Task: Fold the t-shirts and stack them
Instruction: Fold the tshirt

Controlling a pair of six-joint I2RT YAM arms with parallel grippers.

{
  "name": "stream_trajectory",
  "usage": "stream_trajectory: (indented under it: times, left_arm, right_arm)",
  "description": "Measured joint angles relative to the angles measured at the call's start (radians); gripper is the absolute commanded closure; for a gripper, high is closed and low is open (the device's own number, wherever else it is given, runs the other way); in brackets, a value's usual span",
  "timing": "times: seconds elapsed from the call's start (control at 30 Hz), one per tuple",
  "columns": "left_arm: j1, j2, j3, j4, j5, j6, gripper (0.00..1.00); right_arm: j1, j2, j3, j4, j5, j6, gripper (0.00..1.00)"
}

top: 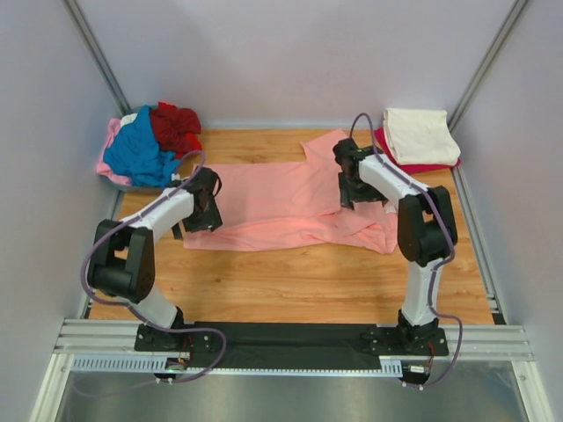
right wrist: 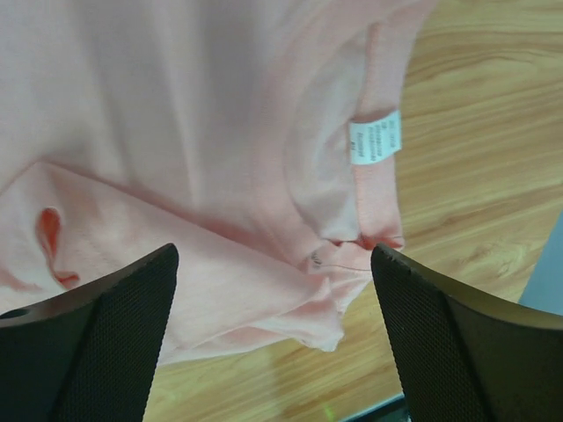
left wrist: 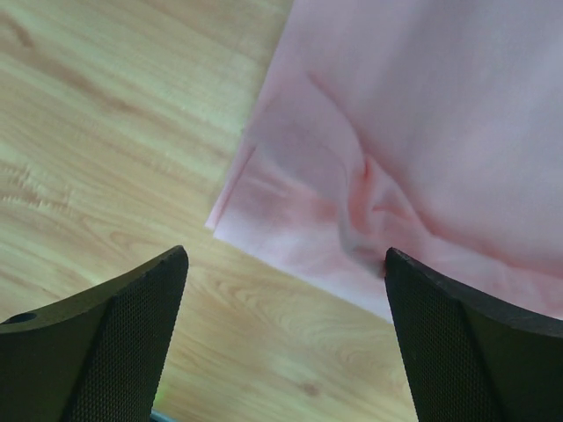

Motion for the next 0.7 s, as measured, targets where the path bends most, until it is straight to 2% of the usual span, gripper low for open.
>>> stream_trajectory:
  times: [0.17,0.3,0.4,0.57,0.7]
  left_arm:
    - [-0.001,-0.179,-0.115,0.013,-0.004,-0.015,0.01]
    - [-0.001,-0.302,-0.201,0.03,-0.025,-0.037,0.01]
    - [-0.001,-0.373,-0.253,0.038,-0.046,-0.064,0.0]
    - [-0.001,-0.416,-0.312,0.065,-0.065,-0.11,0.01]
    - [0.014,-0.424,-0.354,0.114,-0.049,-0.131,0.0]
  right_arm:
    - [-0.037,-0.272,-0.222,0.098,-0.029,0.061,0.04]
    - [-0.077,-0.557,-0.453,0.206,-0.121,0.141,0.04]
    - [-0.14,-0.697,-0.601,0.269,-0.182,0.2,0.04]
    - [-0.208,-0.817,-0.805,0.307,-0.256,0.268,0.07]
    - [-0.214,-0.831,-0.866,0.338,-0.319,0.29,0.18]
